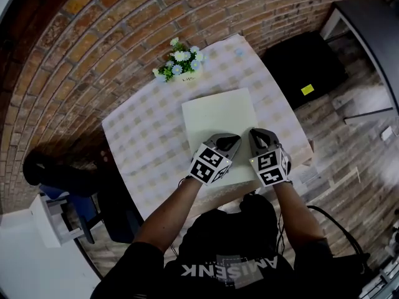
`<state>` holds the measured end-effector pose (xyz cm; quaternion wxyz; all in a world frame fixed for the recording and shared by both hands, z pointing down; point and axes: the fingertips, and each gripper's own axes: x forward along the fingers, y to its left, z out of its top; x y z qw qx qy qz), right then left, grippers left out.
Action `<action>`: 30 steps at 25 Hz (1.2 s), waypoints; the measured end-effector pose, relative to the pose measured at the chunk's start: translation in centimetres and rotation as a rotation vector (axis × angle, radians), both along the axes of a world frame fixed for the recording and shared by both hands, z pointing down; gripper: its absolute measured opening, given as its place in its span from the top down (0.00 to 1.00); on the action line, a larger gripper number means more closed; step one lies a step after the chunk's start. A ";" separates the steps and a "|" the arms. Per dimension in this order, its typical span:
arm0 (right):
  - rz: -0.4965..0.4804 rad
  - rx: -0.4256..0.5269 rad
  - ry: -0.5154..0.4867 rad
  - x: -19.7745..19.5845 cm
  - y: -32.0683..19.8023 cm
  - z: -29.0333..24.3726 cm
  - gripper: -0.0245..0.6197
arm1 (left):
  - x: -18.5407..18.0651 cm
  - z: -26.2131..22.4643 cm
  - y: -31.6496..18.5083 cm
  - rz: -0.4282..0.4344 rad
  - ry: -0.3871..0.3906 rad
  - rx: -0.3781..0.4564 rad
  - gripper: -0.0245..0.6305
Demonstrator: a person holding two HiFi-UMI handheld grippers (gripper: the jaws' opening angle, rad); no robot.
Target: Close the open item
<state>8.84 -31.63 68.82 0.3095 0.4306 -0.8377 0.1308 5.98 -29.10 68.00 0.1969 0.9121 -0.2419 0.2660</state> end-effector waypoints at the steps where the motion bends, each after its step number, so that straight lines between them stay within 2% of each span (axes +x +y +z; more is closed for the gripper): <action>1: 0.002 -0.006 -0.005 0.0 0.0 0.1 0.90 | 0.0 0.0 -0.1 -0.007 0.000 0.003 0.94; 5: 0.031 -0.056 -0.068 0.2 -0.2 0.2 0.90 | 0.0 0.1 -0.3 -0.028 -0.001 0.010 0.94; 9: 0.035 -0.063 -0.093 0.2 -0.1 0.3 0.90 | 0.0 0.5 -0.3 -0.037 -0.024 0.014 0.94; 17: 0.030 -0.141 -0.149 0.6 -0.3 0.8 0.90 | 0.0 0.6 -0.3 -0.028 -0.033 0.025 0.94; 23: 0.022 -0.175 -0.133 0.6 0.2 0.7 0.90 | -1.0 -0.6 0.1 -0.040 -0.014 -0.036 0.94; 26: -0.017 -0.161 -0.096 0.4 0.3 0.2 0.90 | -2.8 -2.0 -0.1 -0.098 0.027 -0.064 0.94; 30: -0.062 -0.147 -0.053 0.3 0.9 -0.3 0.90 | -5.6 -3.6 0.2 -0.162 0.037 -0.054 0.94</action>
